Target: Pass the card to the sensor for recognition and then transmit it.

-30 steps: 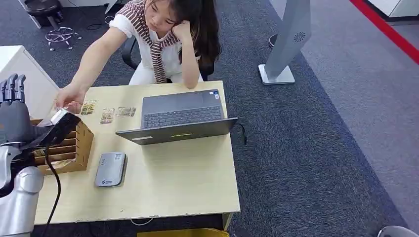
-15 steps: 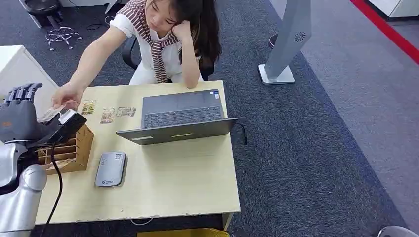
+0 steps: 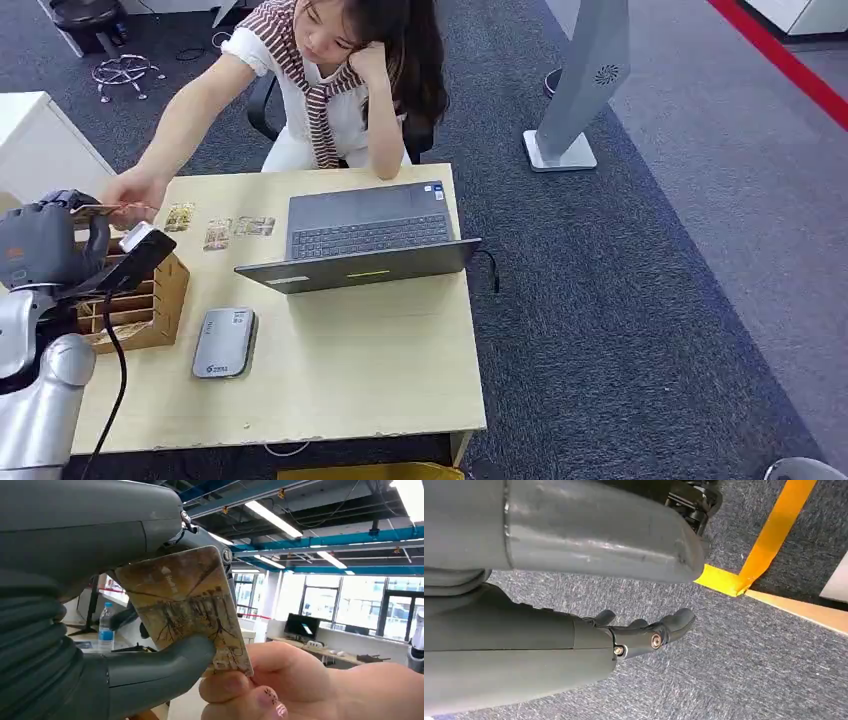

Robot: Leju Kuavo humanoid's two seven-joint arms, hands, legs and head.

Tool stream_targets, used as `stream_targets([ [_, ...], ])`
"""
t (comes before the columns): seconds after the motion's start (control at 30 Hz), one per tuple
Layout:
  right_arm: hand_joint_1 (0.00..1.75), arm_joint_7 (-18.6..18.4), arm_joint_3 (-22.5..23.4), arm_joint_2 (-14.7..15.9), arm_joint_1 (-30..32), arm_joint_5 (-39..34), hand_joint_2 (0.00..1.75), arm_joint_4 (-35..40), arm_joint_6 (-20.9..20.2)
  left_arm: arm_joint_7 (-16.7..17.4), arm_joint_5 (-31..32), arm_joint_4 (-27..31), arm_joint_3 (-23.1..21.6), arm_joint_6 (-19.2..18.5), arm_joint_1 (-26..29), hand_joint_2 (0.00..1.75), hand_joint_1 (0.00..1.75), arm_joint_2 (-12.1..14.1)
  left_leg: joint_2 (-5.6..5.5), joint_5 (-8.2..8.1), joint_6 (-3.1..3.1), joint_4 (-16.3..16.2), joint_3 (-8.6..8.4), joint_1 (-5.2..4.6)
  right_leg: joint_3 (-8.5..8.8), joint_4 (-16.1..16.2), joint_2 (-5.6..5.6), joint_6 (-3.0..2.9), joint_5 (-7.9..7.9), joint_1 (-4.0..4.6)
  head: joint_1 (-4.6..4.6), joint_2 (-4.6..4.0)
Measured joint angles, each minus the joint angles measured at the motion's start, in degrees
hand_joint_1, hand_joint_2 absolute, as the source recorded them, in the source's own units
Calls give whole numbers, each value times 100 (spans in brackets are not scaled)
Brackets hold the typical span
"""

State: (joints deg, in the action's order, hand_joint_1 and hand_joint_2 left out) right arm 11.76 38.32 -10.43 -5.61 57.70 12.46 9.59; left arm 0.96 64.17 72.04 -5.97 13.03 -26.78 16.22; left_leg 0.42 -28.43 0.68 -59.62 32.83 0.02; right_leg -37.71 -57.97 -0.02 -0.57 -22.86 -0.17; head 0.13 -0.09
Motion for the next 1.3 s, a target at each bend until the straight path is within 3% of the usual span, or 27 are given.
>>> stream_targets([
  [0.33,0,15,-2,-2,0,-9,0,0,-2,-85,-40,0,-2,43,78,175,175,0,0,0,0,0,1,0,0,0,-1,0,0,0,0,0],
  [0.57,0,17,-2,-9,4,-13,0,-9,2,-251,74,127,-37,311,627,175,175,-72,0,0,-1,0,3,0,-3,1,1,0,-1,0,0,0],
  [0.97,0,42,-2,-13,11,-77,0,-28,44,-291,105,310,-96,313,1157,175,175,-168,2,0,-1,0,4,0,-4,1,1,0,0,0,0,0],
  [1.17,0,42,-2,-13,13,-35,0,-28,53,-291,133,308,-101,210,1410,175,175,-205,0,0,-1,1,8,0,-7,1,0,0,-1,0,2,2],
  [1.3,0,35,-2,-13,12,13,0,-28,48,-282,319,273,-137,-148,1448,175,175,-216,-1,0,-1,1,9,0,-6,1,-1,0,0,0,0,2],
])
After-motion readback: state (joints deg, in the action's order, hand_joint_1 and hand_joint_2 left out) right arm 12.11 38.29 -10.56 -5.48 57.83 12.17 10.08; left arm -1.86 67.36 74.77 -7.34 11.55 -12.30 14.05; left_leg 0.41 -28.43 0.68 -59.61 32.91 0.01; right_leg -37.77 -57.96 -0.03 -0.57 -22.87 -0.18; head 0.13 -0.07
